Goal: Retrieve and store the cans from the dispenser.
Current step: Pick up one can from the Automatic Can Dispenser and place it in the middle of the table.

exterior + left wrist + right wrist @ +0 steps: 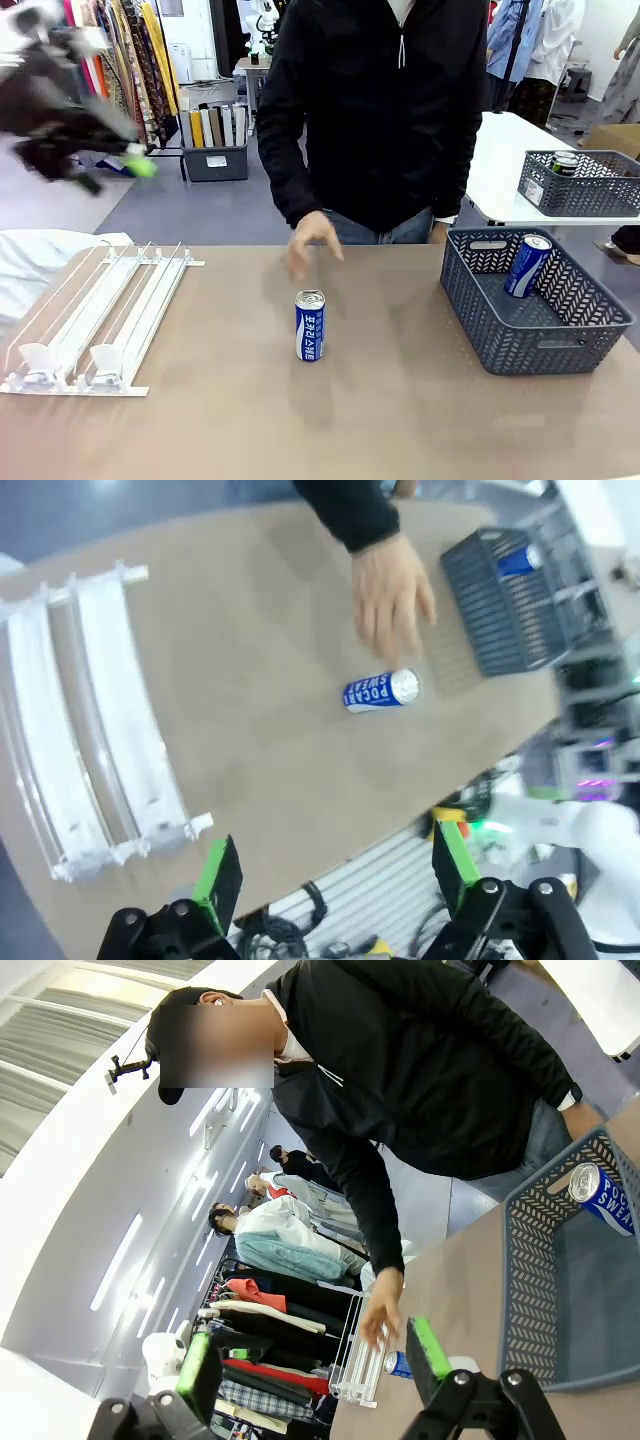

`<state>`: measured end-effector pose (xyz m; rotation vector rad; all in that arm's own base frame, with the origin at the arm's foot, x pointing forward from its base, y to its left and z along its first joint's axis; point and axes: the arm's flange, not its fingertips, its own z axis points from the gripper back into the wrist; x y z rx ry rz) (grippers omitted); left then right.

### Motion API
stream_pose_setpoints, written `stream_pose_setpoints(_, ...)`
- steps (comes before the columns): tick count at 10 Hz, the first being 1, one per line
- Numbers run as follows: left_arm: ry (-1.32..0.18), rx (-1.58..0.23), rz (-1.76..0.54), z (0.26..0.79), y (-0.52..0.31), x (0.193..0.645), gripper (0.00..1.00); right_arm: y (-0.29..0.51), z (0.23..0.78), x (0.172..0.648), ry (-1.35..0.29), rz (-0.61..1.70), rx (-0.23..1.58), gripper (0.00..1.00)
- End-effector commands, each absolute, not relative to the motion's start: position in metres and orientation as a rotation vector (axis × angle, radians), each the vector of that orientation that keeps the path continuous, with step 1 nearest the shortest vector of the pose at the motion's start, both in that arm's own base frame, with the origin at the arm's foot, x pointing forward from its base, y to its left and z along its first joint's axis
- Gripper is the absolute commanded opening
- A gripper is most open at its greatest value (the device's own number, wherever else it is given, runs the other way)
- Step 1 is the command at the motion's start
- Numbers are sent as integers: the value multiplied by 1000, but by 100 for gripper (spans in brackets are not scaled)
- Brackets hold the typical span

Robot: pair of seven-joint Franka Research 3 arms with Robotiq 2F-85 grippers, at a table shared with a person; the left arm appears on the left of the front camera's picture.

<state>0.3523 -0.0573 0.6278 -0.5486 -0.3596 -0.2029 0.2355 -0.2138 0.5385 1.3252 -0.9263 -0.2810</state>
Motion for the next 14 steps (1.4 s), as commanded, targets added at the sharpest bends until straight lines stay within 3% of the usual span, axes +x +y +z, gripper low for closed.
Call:
stream_pose_setpoints(1,-450,-859,-96,600,35,324,100,-213,543,238,-955,-278,1348,100)
stream_pose_setpoints(2,-471,-1040,-90,576,75,307,100,-213,543,238,-955,-278,1348,100)
stream_pose_setpoints(6,-416,-1391,-30,461,125,290,100,-213,543,238,-955,-278,1348,100)
stream_pose_setpoints(7,-333,-1355,-95,450,120,296,100,-213,543,238,-955,-278,1348,100)
stream_pose_setpoints(8,-472,-1334,10,480,131,275,100,-213,543,238,-955,-278,1348,100)
stream_pose_setpoints(14,-472,-1334,10,480,131,275,100,-213,543,238,-955,-278,1348,100)
